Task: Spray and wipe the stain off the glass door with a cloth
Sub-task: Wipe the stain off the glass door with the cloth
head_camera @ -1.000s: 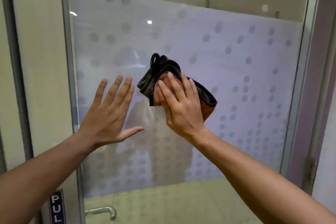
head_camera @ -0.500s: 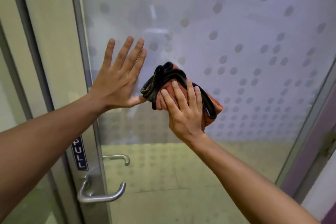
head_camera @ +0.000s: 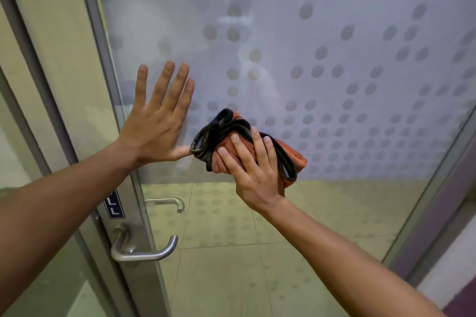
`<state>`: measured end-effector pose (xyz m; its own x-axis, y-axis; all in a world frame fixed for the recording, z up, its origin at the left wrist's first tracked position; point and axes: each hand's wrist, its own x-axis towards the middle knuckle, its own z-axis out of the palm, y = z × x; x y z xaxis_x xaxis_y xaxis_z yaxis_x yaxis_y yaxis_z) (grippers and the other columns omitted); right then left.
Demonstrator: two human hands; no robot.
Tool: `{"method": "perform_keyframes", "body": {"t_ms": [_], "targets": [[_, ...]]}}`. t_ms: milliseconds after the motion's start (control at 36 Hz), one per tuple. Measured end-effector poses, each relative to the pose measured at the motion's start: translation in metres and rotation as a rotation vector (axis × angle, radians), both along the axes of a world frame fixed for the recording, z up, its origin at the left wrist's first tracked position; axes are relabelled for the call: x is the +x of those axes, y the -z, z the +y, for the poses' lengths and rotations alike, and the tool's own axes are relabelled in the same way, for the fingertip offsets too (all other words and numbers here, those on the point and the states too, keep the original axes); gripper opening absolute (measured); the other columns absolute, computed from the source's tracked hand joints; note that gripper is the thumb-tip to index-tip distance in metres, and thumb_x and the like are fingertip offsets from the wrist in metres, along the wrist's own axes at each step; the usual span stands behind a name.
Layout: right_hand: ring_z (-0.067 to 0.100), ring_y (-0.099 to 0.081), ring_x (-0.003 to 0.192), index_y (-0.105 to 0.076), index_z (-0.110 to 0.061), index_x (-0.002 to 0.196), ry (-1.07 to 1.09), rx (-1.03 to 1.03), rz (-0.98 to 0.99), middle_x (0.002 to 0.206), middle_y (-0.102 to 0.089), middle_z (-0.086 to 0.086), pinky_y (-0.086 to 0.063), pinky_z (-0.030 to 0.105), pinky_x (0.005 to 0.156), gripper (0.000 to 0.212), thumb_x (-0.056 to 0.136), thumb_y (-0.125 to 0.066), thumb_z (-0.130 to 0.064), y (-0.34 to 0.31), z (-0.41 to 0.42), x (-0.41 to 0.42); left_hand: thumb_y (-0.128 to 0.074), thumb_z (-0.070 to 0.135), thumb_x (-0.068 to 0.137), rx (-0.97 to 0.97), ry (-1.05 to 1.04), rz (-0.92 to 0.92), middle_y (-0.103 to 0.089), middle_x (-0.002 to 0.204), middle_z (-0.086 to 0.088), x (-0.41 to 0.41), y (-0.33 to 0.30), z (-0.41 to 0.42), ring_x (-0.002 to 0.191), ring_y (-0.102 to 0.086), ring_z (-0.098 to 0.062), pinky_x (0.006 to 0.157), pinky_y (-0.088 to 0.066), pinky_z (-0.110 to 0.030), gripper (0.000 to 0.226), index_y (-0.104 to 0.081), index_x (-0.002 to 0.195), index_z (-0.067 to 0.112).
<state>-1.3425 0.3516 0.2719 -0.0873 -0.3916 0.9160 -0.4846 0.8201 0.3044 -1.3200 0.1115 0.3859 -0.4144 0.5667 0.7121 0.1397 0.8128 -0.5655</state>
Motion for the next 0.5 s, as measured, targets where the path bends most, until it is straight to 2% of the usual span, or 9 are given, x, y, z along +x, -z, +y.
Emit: {"method": "perform_keyframes", "body": {"t_ms": [111, 194, 278, 389, 500], "targets": [[0.047, -0.037, 0.140, -0.068, -0.020, 0.129, 0.004, 0.032, -0.005, 0.147, -0.048, 0.010, -0.023, 0.058, 0.119, 0.048, 0.094, -0.044, 0.000, 0.013, 0.003, -0.001, -0.027, 0.089, 0.081, -0.001, -0.018, -0.019, 0.011, 0.164, -0.025, 0.000, -0.001, -0.001, 0.152, 0.011, -0.044, 0.115, 0.005, -0.072, 0.123, 0.002, 0.157, -0.004], [0.047, -0.041, 0.139, -0.068, -0.022, 0.130, 0.000, 0.089, 0.006, 0.147, -0.051, 0.009, -0.026, 0.057, 0.118, 0.044, 0.099, -0.041, -0.006, 0.019, 0.008, -0.001, -0.034, 0.089, 0.080, -0.006, -0.034, -0.017, 0.005, 0.164, -0.027, 0.002, -0.002, 0.000, 0.152, 0.002, -0.048, 0.115, 0.000, -0.074, 0.125, -0.001, 0.157, -0.005], [0.047, -0.039, 0.140, -0.062, -0.022, 0.136, -0.023, 0.277, 0.023, 0.149, -0.051, 0.008, -0.025, 0.057, 0.118, 0.046, 0.097, -0.043, -0.009, 0.032, 0.022, -0.001, -0.040, 0.088, 0.079, -0.017, -0.044, -0.003, -0.002, 0.164, -0.030, 0.002, -0.002, 0.002, 0.151, -0.006, -0.051, 0.115, -0.001, -0.074, 0.127, -0.008, 0.156, -0.008], [0.044, -0.037, 0.143, -0.057, -0.023, 0.141, 0.002, 0.504, 0.056, 0.152, -0.048, 0.004, -0.028, 0.055, 0.118, 0.055, 0.087, -0.056, -0.010, 0.045, 0.047, -0.001, -0.041, 0.091, 0.077, -0.006, -0.057, -0.002, -0.002, 0.164, -0.029, 0.003, -0.002, 0.002, 0.152, -0.001, -0.048, 0.116, 0.001, -0.072, 0.130, -0.006, 0.156, -0.006], [0.043, -0.037, 0.143, -0.059, -0.019, 0.139, 0.008, 0.657, 0.064, 0.151, -0.050, 0.004, -0.027, 0.056, 0.119, 0.051, 0.090, -0.052, -0.008, 0.048, 0.068, 0.000, -0.044, 0.090, 0.076, -0.015, -0.077, 0.014, -0.005, 0.164, -0.031, 0.003, -0.002, 0.002, 0.152, 0.003, -0.046, 0.115, 0.000, -0.074, 0.131, -0.004, 0.156, -0.006]]}}
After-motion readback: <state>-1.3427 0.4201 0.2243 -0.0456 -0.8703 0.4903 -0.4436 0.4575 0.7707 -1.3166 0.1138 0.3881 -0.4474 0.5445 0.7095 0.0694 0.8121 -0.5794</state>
